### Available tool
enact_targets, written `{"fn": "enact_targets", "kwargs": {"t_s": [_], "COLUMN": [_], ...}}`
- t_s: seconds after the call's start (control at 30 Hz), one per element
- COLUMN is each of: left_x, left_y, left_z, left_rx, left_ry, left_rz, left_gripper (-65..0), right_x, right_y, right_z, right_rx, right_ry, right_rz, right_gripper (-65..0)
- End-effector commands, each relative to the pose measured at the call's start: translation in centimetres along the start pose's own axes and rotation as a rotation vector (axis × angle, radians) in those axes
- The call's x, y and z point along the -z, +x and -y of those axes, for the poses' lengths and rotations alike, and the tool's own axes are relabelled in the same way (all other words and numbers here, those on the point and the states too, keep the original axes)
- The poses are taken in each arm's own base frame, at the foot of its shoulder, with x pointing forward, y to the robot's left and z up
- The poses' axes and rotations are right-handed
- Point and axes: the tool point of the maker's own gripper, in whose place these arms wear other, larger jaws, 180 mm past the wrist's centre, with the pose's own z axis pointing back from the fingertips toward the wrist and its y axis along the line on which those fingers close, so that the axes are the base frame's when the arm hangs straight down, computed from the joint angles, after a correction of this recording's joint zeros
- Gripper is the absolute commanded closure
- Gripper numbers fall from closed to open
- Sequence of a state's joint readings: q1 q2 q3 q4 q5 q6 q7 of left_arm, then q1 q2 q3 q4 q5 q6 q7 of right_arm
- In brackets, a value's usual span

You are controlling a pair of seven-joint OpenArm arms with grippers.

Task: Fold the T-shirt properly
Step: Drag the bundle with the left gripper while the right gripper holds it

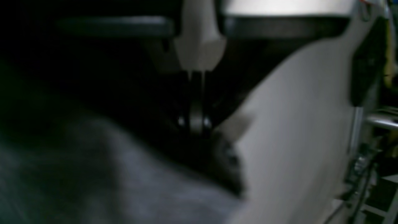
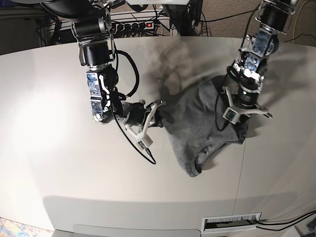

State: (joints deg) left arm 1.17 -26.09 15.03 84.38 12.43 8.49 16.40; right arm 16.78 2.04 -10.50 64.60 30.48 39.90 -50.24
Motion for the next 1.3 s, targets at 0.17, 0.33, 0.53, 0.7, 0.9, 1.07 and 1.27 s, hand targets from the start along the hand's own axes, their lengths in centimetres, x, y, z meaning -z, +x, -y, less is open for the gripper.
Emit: {"fn": "enact_targets", "kwargs": {"t_s": [0.17, 0.33, 0.53, 0.7, 0.9, 1.07, 1.27], "left_x": [2.2, 3.9, 3.5, 2.0, -0.3, -1.1, 0.3], "left_y": [4.3, 4.8, 3.5, 3.8, 8.3, 11.5, 13.8], "left_z": [-4.6, -6.5, -9.3, -12.1, -11.3, -7.1, -1.3], "left_rx": [-0.065, -0.043, 0.111, 0.175, -0.041, -0.237, -0.406], "left_ry": [0.068, 0.085, 0.161, 0.231, 0.128, -0.08, -0.226], "left_rz": [0.125, 0.105, 0.021, -0.046, 0.038, 0.123, 0.195], "left_gripper": [0.0, 0.0, 0.0, 0.0, 0.0, 0.0, 0.0], "right_x": [0.2, 0.8, 0.6, 0.5, 0.3, -0.3, -0.4], "right_y": [-1.6, -3.0, -2.5, -1.6, -0.1, 0.0, -1.4], "right_z": [-2.2, -3.4, -2.8, -1.7, -0.2, 0.8, 0.1], "right_rx": [0.079, 0.11, 0.1, 0.053, -0.026, -0.042, 0.012], "right_ry": [0.095, 0.119, 0.104, 0.052, -0.015, -0.041, 0.002], "right_rz": [-0.035, -0.048, -0.035, -0.007, -0.007, -0.016, -0.034], "right_gripper": [0.0, 0.0, 0.0, 0.0, 0.0, 0.0, 0.0]}}
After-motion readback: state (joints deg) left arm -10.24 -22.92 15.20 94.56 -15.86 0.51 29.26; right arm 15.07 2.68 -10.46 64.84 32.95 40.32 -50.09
